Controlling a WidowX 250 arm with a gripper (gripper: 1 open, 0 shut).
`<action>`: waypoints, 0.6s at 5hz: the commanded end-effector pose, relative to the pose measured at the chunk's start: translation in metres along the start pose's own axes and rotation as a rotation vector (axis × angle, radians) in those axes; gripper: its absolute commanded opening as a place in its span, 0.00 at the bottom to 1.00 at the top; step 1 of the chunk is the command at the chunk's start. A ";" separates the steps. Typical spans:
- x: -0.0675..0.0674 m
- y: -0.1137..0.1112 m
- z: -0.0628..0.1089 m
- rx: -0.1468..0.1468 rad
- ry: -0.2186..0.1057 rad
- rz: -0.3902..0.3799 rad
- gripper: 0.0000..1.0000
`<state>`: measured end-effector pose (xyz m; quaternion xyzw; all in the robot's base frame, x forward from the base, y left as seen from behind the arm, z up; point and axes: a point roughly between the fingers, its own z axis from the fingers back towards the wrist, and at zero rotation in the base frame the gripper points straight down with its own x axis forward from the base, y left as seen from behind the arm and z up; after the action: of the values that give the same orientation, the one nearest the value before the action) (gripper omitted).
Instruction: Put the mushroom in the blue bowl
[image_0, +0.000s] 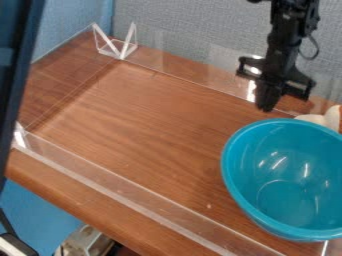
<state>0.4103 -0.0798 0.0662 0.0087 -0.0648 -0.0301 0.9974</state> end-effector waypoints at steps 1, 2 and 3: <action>0.015 -0.006 0.056 -0.024 -0.131 0.007 0.00; 0.016 -0.007 0.068 -0.030 -0.147 0.025 0.00; 0.015 -0.013 0.082 -0.035 -0.167 0.047 0.00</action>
<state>0.4083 -0.0910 0.0910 0.0035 -0.0757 -0.0074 0.9971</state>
